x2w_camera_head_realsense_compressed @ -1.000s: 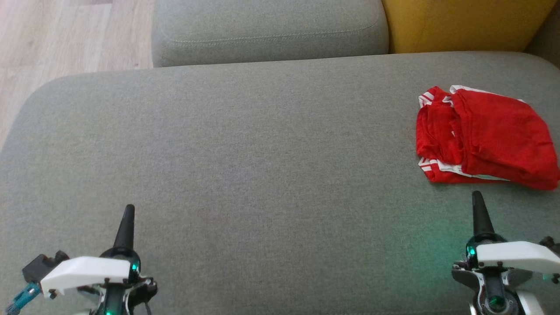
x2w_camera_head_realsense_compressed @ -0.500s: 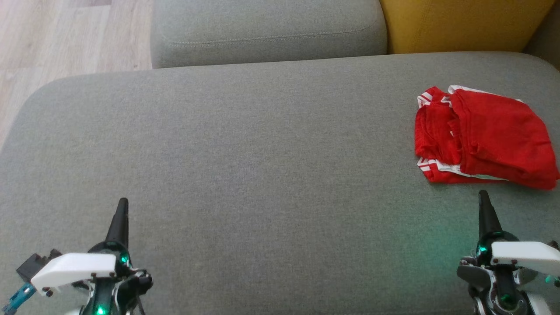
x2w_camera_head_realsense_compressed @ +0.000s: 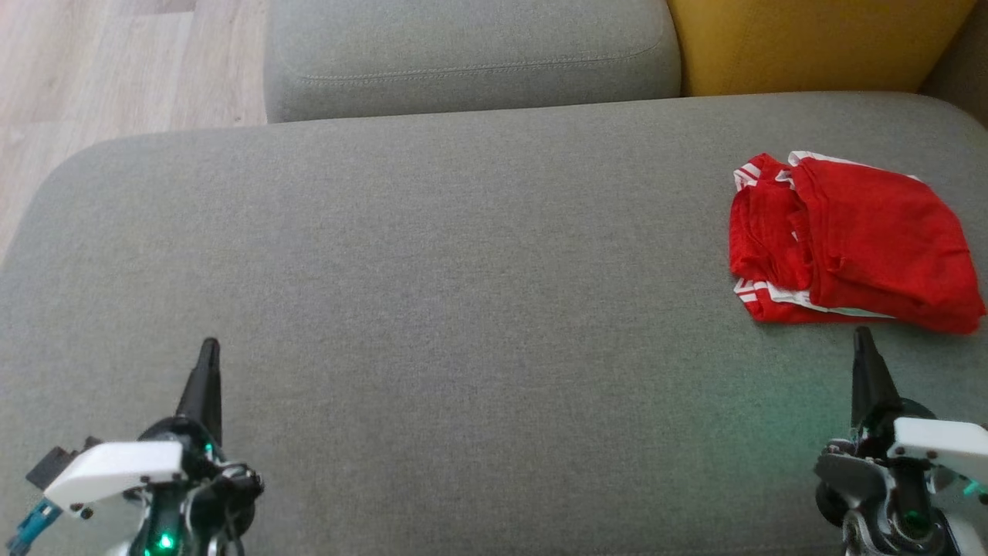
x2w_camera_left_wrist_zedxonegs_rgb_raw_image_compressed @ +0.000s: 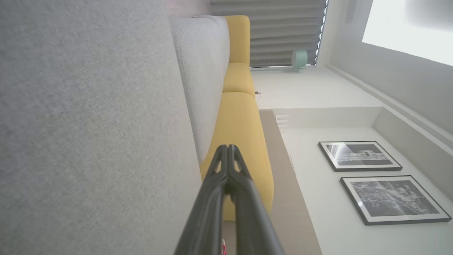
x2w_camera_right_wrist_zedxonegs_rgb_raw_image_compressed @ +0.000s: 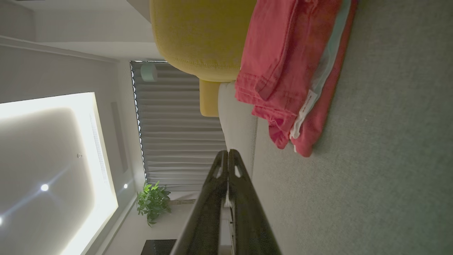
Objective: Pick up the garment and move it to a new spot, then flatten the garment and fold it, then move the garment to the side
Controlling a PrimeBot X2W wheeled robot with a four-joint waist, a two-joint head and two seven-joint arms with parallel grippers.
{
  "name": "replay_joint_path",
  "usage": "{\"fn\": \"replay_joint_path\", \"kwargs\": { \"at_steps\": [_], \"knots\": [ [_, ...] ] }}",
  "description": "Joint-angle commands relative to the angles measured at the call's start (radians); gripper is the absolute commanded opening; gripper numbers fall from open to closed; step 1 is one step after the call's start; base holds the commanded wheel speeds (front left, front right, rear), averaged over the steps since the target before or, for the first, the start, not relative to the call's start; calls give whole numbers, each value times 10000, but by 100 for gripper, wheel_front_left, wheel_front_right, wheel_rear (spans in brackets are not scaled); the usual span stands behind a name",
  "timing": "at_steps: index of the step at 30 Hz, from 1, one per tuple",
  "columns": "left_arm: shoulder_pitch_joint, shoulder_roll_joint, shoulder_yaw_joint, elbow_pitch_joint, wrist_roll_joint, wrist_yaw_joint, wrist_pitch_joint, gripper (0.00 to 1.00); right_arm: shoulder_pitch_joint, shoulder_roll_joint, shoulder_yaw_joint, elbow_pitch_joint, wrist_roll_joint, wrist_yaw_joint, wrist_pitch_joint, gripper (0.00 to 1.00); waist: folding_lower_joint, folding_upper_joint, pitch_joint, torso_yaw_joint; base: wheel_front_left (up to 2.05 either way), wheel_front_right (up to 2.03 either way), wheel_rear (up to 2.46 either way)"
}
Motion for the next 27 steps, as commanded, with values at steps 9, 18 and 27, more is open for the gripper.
{"fn": "replay_joint_path", "kwargs": {
  "at_steps": [9,18,27],
  "knots": [
    [-615,119,479,-300,-509,-105,168,0,-525,-144,82,-416,628,19,210,0,0,0,-7,-9,0,0,0],
    [-616,114,486,-300,-503,-105,173,0,-528,-125,55,-414,606,19,231,0,0,0,-7,-9,0,0,0],
    [-616,110,493,-301,-498,-105,179,0,-530,-106,28,-412,584,19,253,0,0,0,-7,-9,0,0,0]
  ]
}}
